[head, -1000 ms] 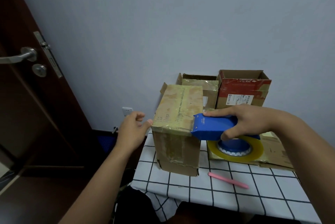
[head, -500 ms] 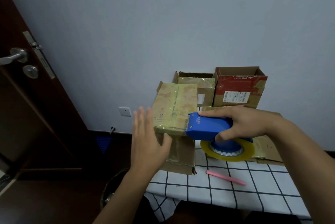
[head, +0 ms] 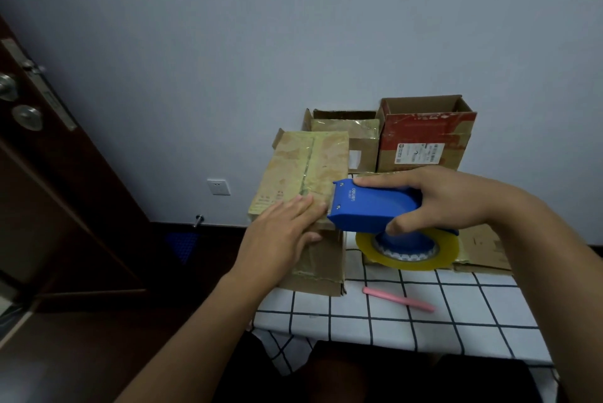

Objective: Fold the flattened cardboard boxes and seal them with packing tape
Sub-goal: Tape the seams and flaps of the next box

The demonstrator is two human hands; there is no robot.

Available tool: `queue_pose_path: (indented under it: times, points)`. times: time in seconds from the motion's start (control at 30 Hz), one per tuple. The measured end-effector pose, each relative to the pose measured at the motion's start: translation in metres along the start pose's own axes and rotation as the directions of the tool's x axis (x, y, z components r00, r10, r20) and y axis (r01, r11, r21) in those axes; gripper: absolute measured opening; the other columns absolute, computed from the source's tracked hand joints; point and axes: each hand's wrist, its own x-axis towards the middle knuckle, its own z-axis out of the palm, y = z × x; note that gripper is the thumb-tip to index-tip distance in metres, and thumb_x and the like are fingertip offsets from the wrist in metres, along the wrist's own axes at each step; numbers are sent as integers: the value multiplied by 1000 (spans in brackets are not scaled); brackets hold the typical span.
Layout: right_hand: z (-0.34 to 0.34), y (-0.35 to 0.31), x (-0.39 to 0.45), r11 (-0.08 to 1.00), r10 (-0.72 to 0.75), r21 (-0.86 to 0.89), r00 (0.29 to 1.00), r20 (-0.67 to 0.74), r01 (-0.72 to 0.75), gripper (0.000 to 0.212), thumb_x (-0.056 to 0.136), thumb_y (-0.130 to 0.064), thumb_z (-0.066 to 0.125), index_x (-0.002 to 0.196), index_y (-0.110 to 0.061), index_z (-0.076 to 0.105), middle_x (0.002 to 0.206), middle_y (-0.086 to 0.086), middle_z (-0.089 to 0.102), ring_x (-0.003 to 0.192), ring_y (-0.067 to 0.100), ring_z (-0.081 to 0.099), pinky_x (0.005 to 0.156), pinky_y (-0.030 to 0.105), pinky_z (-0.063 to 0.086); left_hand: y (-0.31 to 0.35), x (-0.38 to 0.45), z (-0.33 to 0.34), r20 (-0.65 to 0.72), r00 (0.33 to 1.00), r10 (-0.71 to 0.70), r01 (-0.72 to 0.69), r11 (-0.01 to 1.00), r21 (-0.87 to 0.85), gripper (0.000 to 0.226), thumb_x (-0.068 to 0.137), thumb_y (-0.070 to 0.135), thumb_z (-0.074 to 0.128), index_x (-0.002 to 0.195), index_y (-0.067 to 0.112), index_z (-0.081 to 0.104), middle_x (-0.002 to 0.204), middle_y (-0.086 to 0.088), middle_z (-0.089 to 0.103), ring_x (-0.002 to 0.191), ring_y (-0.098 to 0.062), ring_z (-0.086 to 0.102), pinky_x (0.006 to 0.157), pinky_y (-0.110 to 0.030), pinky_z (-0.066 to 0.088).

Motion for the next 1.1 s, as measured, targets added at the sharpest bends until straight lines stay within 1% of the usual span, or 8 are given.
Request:
queue_pose_path:
  times: [0.1, 0.17, 0.3, 0.47, 0.67, 0.83, 1.0, 1.1]
  points:
    - [-1, 14, -9, 1000, 12, 28, 1000, 16, -12, 76, 59, -72, 62, 127, -79, 29, 132, -19, 46, 110, 13, 54, 96, 39, 50, 0, 1, 3, -16, 1000, -12, 12, 1000, -12, 51, 90, 35, 66, 138, 25, 54, 142, -2, 54, 132, -22, 50, 110, -40, 32]
    - [0, 24, -16, 999, 30, 37, 999, 20, -30, 75, 61, -69, 65, 126, -80, 29, 132, -26, 45, 111, 10, 53, 95, 33, 49, 0, 2, 3, -7, 1000, -20, 20, 1000, -21, 50, 91, 36, 64, 139, 26, 53, 144, -2, 52, 134, -21, 48, 112, -40, 30]
    - [5, 32, -24, 999, 47, 26, 999, 18, -48, 73, 66, -61, 66, 124, -82, 28, 114, -39, 46, 98, -10, 51, 74, 13, 40, 4, 1, 4, 7, 1000, -3, 3, 1000, -1, 51, 94, 41, 58, 142, 29, 48, 147, 1, 49, 136, -17, 44, 114, -36, 24]
    - [7, 41, -28, 997, 29, 65, 999, 13, -30, 75, 76, -51, 74, 129, -78, 29, 104, -53, 43, 93, -15, 51, 73, 12, 41, 10, 0, 1, 29, 999, -38, 38, 999, -20, 55, 91, 47, 41, 144, 32, 46, 150, 5, 44, 139, -11, 39, 117, -34, 19]
    - [11, 46, -32, 989, 39, 138, 999, 30, -43, 75, 82, -37, 78, 127, -78, 34, 116, -38, 49, 99, -7, 55, 82, 21, 46, 11, -1, 2, 12, 999, -49, 49, 998, -32, 56, 88, 46, 41, 140, 29, 51, 147, 5, 48, 137, -11, 42, 116, -34, 21]
    - [11, 45, -36, 980, 45, 197, 999, -14, -42, 74, 67, -54, 73, 126, -77, 35, 120, -37, 52, 102, -3, 58, 86, 23, 49, 13, -1, 1, 4, 998, -59, 59, 998, -39, 56, 87, 47, 40, 139, 29, 53, 146, 5, 50, 136, -11, 44, 115, -33, 20]
    - [19, 51, -40, 967, 53, 251, 998, -39, -42, 76, 62, -58, 71, 124, -79, 34, 129, -33, 48, 103, -6, 56, 83, 18, 46, 13, -2, 1, 5, 998, -62, 63, 996, -56, 55, 86, 47, 44, 137, 28, 55, 144, 4, 52, 134, -11, 46, 114, -34, 21]
    - [21, 53, -42, 968, 59, 248, 997, -45, -45, 75, 73, -47, 79, 123, -80, 33, 129, -34, 46, 101, -10, 54, 80, 14, 44, 14, -2, 0, -13, 998, -55, 54, 996, -64, 54, 86, 46, 45, 136, 28, 56, 143, 4, 53, 133, -11, 47, 114, -35, 23]
